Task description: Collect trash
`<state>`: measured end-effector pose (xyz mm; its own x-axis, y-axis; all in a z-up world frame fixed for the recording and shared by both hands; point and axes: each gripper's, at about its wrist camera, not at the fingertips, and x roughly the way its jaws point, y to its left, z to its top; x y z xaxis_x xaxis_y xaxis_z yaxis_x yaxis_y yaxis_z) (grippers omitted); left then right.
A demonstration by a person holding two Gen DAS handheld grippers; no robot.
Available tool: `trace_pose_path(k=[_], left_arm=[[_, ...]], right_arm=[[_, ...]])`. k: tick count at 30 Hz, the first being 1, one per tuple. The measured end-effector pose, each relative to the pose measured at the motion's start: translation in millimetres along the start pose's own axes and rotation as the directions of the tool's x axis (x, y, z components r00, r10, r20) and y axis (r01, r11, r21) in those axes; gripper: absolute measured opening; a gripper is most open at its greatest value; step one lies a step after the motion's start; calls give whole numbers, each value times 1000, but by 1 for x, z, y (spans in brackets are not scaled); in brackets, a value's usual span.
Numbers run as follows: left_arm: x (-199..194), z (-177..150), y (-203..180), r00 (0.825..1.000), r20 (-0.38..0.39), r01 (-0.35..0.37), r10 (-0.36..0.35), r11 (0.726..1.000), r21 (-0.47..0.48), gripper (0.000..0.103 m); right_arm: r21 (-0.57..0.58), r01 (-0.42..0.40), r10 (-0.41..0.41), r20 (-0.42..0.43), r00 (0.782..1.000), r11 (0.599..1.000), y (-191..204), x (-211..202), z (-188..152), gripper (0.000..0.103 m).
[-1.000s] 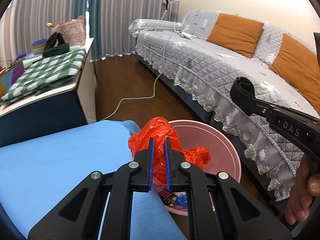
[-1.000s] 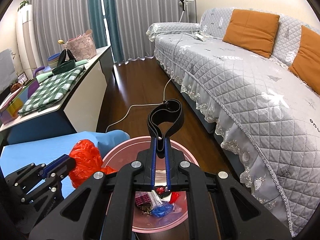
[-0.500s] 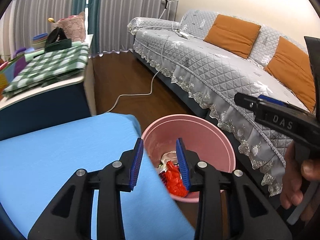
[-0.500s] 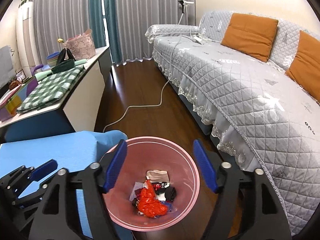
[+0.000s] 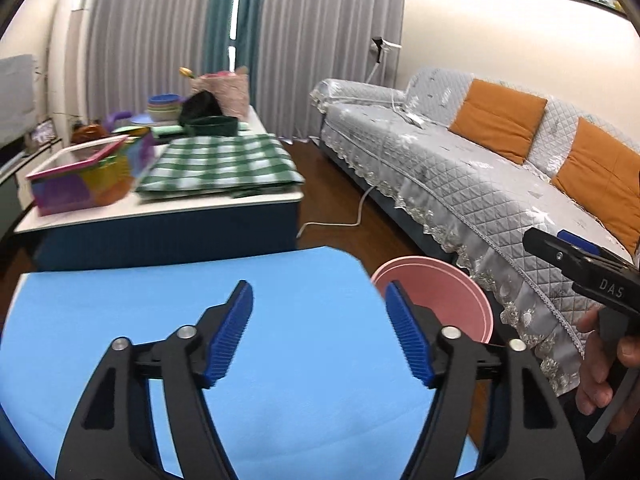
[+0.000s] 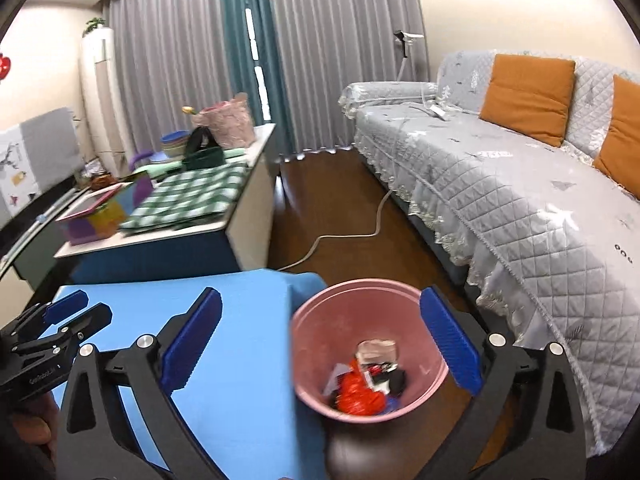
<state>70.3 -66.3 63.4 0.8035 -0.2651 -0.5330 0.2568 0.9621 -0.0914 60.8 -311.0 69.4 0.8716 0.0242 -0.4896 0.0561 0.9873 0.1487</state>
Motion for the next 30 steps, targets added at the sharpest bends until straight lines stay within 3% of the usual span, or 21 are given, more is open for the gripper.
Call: trace_pose_path(k=[7,12,17,22,30], left_arm=[[-53,-30,34,995,20,-100,101,993,-68,74],[-84,-54,49,990,2,-137,138,983,-126,85],[-114,-89,49,980,-5,-201,201,975,-99,94],[-121,-115,52,977,-66,-209,203,972,-111,94],[-126,-121,54,974,-31,-224,222,968,-114,94]], right_arm=[[-63,-23,23,-6,1000,998,42,-45,-39,98],[-59,-10,9,-13,1000,998,60,-68,-66,98],[-108,28,-31,-25,999,994,79,-79,-90,98],[-107,41,-44,-26,999,993,90,-88,-107,98],[-124,37,-39,-12,999,992,102,-85,-117,98]])
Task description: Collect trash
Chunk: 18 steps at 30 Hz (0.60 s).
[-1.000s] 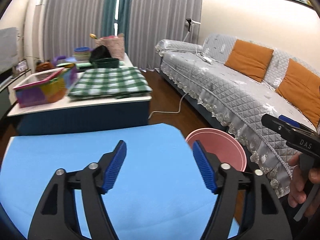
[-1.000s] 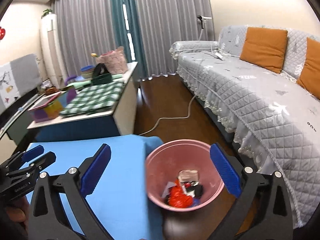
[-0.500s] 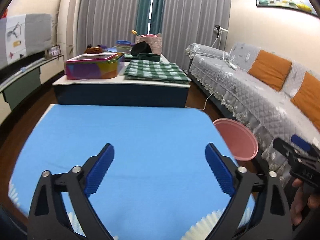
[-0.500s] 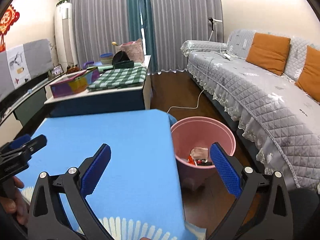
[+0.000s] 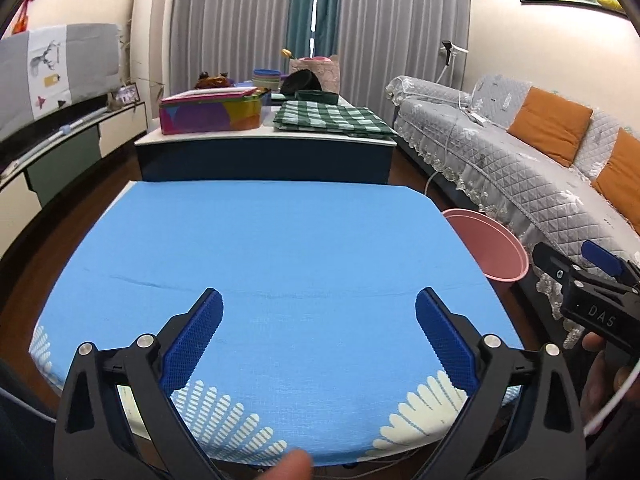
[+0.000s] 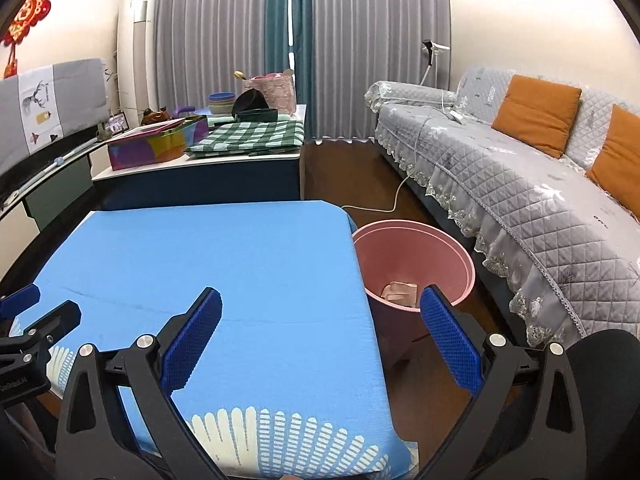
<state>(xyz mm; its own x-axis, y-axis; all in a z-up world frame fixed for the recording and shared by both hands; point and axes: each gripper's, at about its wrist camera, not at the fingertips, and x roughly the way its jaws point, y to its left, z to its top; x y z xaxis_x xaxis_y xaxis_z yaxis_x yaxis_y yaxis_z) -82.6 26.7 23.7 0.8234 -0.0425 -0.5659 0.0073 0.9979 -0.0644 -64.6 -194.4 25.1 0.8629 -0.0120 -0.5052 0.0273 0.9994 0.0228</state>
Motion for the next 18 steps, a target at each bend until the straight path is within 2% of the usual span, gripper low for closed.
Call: trace_pose_path(k=[7,18], left_arm=[[9,-5,1,999,-16,-37,37,999,-2,94],[15,-5,2,999,-36,-33,32,999,-23,94]], right_arm=[[-12,7,-7,-8,1000,1000,7,9,-2,98],[-17,17,-17,-9,1000,1000,8,11,-3,98]])
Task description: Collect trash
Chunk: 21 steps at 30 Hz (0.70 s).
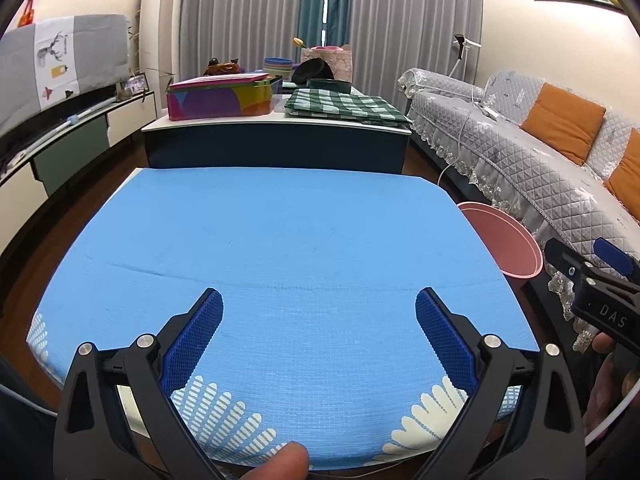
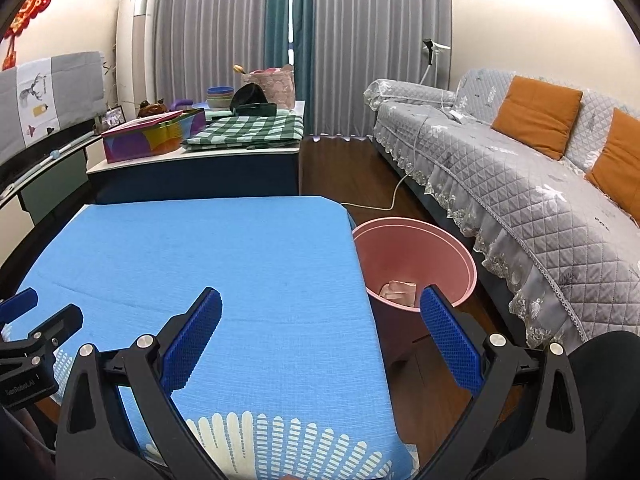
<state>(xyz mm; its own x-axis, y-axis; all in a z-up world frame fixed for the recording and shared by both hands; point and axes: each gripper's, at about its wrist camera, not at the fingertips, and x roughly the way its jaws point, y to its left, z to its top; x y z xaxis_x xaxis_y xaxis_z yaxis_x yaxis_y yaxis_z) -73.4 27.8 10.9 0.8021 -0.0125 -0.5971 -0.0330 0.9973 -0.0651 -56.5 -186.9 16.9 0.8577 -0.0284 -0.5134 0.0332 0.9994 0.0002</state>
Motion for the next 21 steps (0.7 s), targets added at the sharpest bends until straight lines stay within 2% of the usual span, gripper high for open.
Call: trace_pose_path(k=[21], left_arm=[[2,-1,-2,1000,-10,-1,1,1000,4,94]], right_arm=[[-9,1,-1,6,1000,1000,3,0,1,98]])
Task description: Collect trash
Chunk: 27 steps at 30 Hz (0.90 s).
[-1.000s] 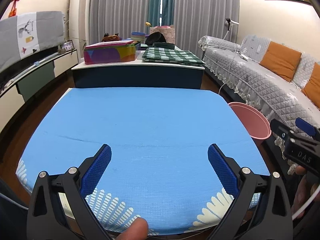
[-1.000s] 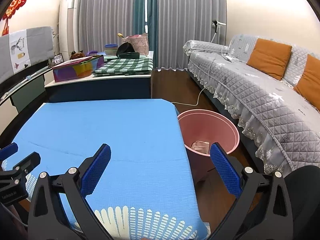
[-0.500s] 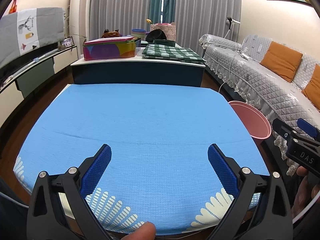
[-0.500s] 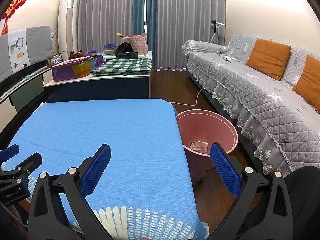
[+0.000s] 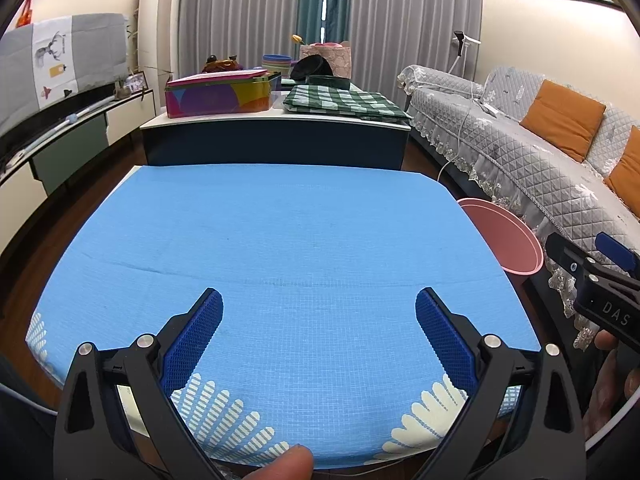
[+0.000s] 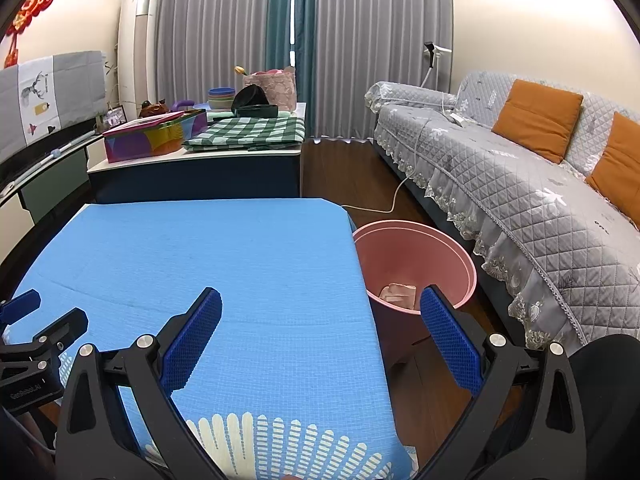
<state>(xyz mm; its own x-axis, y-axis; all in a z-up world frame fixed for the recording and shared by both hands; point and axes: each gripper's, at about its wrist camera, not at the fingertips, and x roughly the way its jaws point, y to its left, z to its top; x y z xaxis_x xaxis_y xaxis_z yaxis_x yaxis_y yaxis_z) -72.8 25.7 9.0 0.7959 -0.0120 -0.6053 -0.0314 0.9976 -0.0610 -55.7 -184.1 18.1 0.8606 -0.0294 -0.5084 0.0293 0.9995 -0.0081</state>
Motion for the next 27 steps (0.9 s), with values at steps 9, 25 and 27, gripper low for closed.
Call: trace_pose_path(k=[9,25,27], left_arm=[[5,-2,-1,999,-37,11,-11,1000,-6,94],[7,-3,-1,999,-40,1,-1,1000,-5,94],[7,-3,-2,999,-40,6,-6,1000,-3,94]], right_arm=[[-1,-1,1,1,1000,1000,0,0,0,98],[-1,0,0,-2,1000,1000,0,0,0,98],[0,0,0,-1,1000,1000,0,0,0,98]])
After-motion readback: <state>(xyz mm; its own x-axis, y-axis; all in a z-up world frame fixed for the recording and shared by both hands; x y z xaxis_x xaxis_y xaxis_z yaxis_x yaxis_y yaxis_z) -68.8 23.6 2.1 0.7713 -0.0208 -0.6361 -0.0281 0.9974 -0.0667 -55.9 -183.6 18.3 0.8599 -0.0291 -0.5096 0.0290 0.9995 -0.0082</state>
